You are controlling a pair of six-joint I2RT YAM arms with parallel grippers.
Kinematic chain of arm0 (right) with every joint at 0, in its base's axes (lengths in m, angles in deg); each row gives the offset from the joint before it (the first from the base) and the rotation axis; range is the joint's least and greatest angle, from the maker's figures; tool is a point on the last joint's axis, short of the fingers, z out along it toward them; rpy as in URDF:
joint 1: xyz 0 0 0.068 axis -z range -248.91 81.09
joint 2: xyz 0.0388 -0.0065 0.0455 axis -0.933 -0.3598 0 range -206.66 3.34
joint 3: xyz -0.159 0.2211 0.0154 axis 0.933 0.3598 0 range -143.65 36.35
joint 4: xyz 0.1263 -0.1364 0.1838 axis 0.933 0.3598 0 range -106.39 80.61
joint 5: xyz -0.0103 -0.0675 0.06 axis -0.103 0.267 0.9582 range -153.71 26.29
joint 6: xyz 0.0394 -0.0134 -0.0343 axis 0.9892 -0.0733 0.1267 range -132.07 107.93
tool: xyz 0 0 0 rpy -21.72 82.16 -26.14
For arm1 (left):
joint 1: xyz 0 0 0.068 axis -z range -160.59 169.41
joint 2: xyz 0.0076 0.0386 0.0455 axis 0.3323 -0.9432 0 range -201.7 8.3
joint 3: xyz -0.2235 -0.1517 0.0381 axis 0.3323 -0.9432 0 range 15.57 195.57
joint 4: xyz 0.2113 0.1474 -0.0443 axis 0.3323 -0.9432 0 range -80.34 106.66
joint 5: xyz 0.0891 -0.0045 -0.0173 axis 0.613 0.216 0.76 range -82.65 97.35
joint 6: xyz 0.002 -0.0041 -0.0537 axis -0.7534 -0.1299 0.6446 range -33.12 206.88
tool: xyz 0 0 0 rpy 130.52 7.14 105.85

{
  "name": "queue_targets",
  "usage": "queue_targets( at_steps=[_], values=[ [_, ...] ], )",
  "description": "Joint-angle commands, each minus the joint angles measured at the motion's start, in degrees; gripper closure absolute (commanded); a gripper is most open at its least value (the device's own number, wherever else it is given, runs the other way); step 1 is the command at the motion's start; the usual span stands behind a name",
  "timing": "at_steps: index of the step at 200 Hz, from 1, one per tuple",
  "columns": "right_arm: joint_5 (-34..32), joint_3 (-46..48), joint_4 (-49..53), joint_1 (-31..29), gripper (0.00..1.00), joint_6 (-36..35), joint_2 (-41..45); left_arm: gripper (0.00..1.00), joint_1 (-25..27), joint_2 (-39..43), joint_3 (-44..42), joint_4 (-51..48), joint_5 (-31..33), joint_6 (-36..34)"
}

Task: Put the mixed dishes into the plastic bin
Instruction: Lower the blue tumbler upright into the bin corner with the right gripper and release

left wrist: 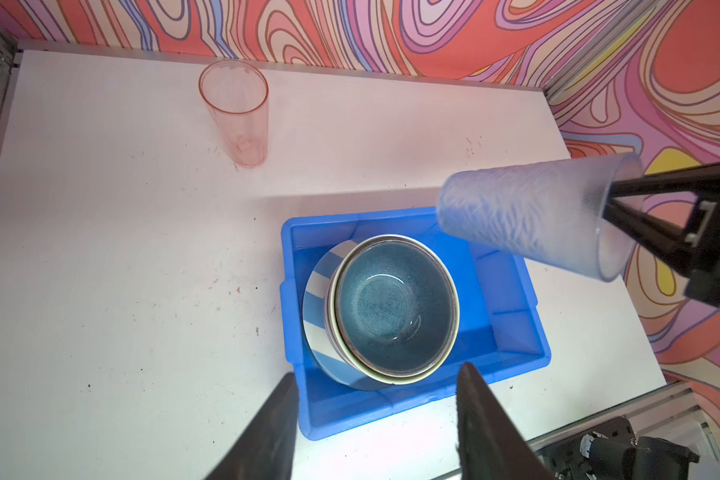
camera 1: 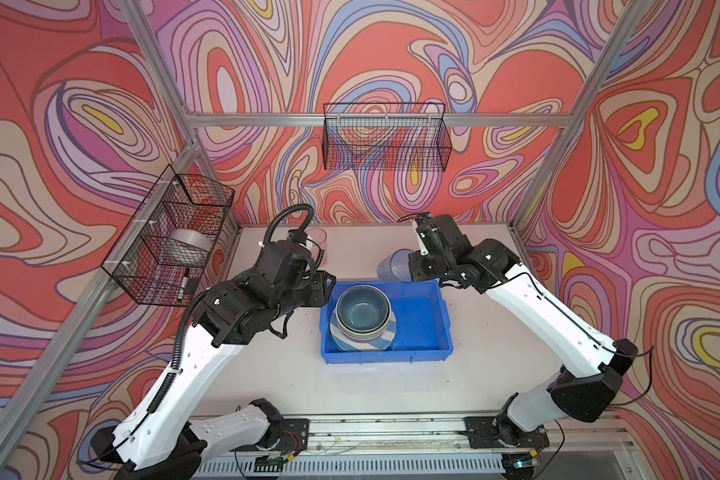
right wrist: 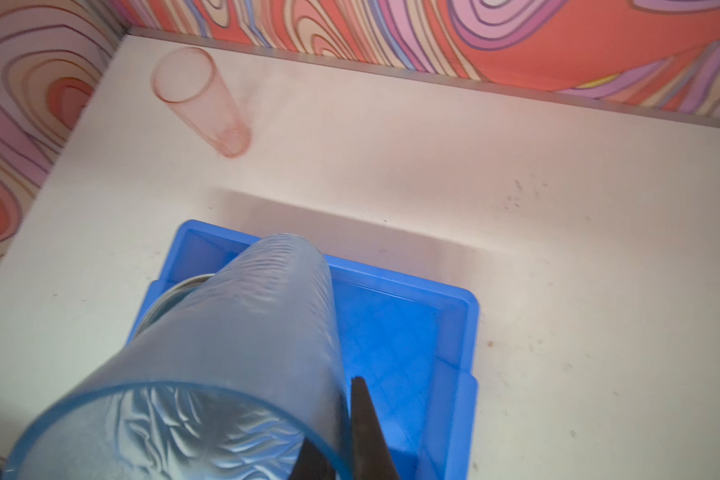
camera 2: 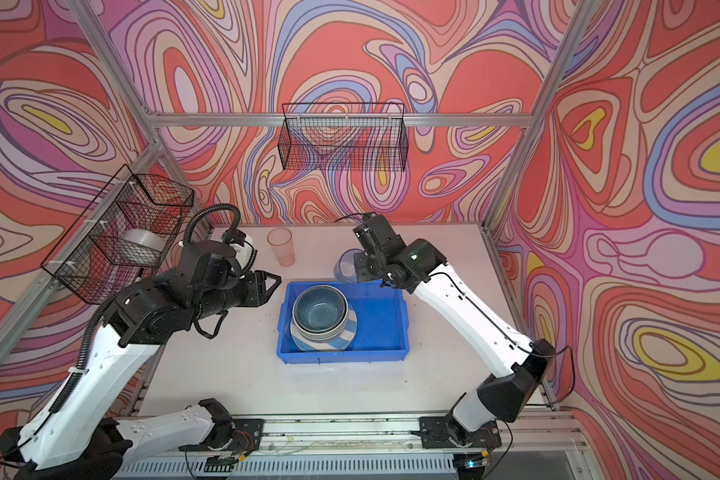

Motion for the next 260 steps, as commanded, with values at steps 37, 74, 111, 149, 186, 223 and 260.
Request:
queue_targets(
  at_steps=[37, 74, 111, 149, 186, 223, 260],
  values=[
    [2.8, 4.7, 8.0, 4.4, 1.00, -2.0, 2.8, 0.36, -5.8, -0.1, -4.0, -0.2, -2.9, -2.6],
    [5.2, 9.7, 6.4, 7.0, 1.00, -2.2, 0.9, 0.36, -6.4, -0.7, -4.3, 0.3, -3.0, -3.2],
    [6.7, 13.1, 3.8, 9.4, 1.00, -3.2, -0.9, 0.35, -6.9, -0.3, -5.0, -0.2, -2.3, -3.6],
    [6.8, 14.5, 0.5, 11.4, 1.00, -3.9, -3.7, 0.35, -7.0, 0.1, -5.9, -0.5, -2.6, -2.9],
    [5.7, 11.9, 0.3, 13.1, 1.00, -4.7, -8.7, 0.35, -7.0, 0.5, -6.7, -0.8, -2.4, -2.5],
    [3.8, 9.2, 1.3, 13.3, 1.00, -4.8, -12.5, 0.35, -7.1, 1.3, -7.6, -0.6, -2.3, -1.9],
    [3.5, 8.7, 0.7, 13.7, 1.00, -4.8, -15.2, 0.35, -7.1, 1.3, -7.9, -1.1, -1.4, -2.2]
  ],
)
